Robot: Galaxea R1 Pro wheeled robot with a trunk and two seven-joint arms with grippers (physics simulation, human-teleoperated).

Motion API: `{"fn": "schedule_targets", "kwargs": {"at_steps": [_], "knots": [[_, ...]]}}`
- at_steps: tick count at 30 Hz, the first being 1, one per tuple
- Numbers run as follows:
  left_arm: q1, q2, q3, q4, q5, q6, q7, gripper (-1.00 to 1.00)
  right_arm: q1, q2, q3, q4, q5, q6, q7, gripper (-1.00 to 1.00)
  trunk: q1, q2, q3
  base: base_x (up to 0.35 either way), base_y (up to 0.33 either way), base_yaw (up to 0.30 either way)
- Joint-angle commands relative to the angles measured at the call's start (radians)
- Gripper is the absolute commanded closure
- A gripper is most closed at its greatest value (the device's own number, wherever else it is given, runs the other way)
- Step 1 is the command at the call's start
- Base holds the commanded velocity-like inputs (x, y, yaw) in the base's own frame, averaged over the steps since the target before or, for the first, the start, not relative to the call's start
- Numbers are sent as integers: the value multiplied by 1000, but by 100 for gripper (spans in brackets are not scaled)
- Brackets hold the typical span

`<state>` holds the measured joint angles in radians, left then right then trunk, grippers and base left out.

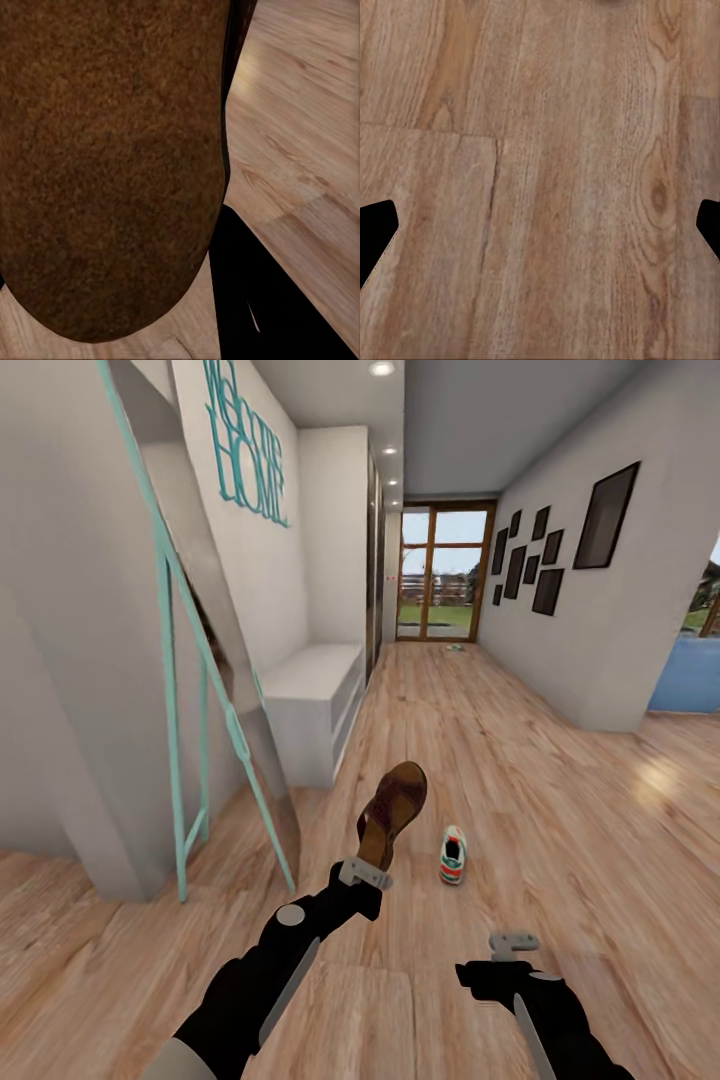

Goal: Pick up the two gym shoes and the two sandals from the corridor floor and place them onto the hallstand (shoe rack) in the corridor, making sure they are on the rack and not on the floor. Arrange them so the two gym shoes are next to each other and the two sandals are next to each other.

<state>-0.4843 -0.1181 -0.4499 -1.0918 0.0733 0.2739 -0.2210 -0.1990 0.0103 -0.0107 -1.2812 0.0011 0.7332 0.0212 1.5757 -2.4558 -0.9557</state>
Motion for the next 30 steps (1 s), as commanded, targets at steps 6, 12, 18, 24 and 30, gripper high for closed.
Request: {"fn": "schedule_targets", "kwargs": {"at_steps": [6,12,18,24,30], "knots": [[0,0,0,-1,6,7,-3,100,0,0,-2,-1,0,5,3,-100,0,0,-1,324,0,-3],[0,0,0,0,6,8,-3,100,0,0,-2,-1,0,6,3,-100,0,0,-1,342,0,0],[0,0,0,0,6,8,-3,100,-1,0,-2,-1,0,5,3,-100,0,0,-1,345,0,0],[0,0,0,0,6,8,-3,100,0,0,-2,-1,0,6,2,-100,0,0,1,346,0,-180],[0,0,0,0,6,8,-3,100,0,0,-2,-1,0,6,2,-100,0,0,5,346,0,-277]]}}
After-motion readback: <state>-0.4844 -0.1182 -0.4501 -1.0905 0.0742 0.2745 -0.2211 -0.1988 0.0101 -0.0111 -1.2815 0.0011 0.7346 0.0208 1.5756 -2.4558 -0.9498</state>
